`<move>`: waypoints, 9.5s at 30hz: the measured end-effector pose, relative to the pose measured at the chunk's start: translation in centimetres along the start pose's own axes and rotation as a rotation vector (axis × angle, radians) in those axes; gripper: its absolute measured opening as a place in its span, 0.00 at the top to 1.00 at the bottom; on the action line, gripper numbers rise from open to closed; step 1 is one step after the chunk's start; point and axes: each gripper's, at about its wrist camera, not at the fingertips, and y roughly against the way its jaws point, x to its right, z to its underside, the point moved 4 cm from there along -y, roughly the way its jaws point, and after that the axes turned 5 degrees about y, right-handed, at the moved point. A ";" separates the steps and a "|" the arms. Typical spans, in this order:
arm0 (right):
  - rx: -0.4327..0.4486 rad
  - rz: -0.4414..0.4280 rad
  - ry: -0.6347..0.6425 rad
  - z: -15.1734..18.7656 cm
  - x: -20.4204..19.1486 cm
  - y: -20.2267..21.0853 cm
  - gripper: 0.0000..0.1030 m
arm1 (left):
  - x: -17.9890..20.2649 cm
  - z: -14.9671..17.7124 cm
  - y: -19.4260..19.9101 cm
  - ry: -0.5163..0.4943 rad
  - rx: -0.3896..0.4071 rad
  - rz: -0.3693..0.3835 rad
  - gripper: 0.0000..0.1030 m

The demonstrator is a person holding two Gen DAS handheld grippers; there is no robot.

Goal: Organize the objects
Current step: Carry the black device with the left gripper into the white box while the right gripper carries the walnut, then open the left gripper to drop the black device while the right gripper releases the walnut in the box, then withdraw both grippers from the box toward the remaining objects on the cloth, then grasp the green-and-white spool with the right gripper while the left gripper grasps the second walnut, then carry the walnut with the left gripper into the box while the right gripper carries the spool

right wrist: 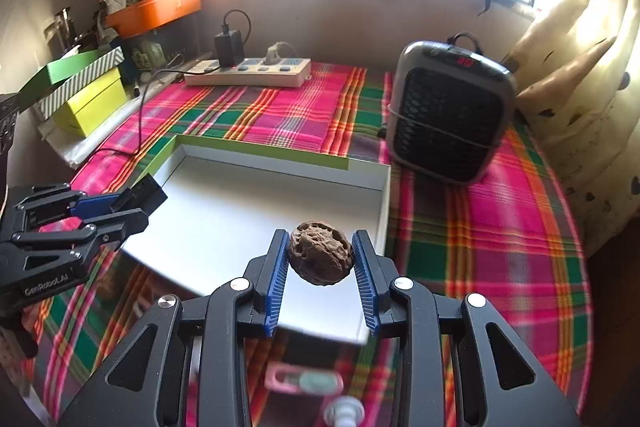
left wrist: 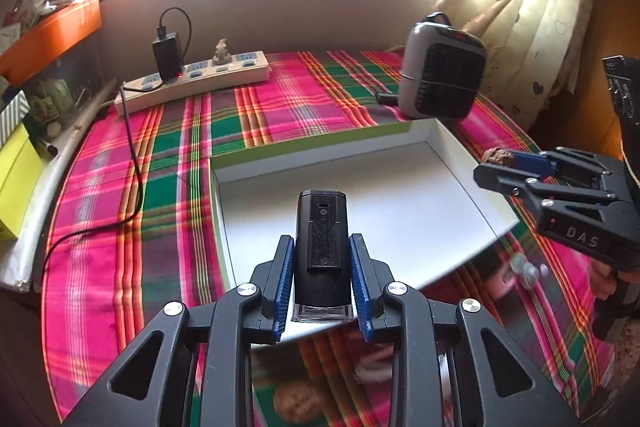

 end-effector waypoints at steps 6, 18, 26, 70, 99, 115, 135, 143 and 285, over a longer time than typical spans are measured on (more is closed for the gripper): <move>-0.044 0.007 -0.013 -1.1 0.6 -3.4 0.67 | -0.6 -1.1 -2.2 0.005 -0.019 -0.028 0.76; -0.095 0.007 0.008 -2.1 0.5 -7.0 0.67 | -1.1 -1.8 -5.5 0.008 -0.060 -0.044 0.76; -0.122 0.015 0.014 -2.0 0.5 -8.2 0.67 | -1.4 -1.9 -6.3 0.020 -0.077 -0.052 0.76; -0.054 0.017 0.011 -1.7 -0.2 -4.3 0.56 | -1.2 -1.0 -1.6 0.022 -0.003 -0.038 0.64; 0.012 -0.026 -0.008 3.9 -2.7 2.8 0.56 | -1.2 4.4 3.8 0.052 0.032 -0.026 0.64; 0.026 -0.151 0.003 9.2 -7.2 6.7 0.56 | -2.6 7.7 4.9 0.115 0.028 -0.032 0.64; -0.027 -0.187 0.020 12.7 -11.5 6.2 0.48 | -2.7 9.2 5.3 0.138 0.020 -0.018 0.60; -0.024 -0.109 0.037 13.0 -11.2 5.9 0.48 | -2.7 9.4 4.7 0.138 0.005 -0.004 0.60; -0.072 0.015 0.075 0.2 -0.5 -6.2 0.67 | 3.0 -3.4 -8.8 -0.058 -0.083 -0.017 0.72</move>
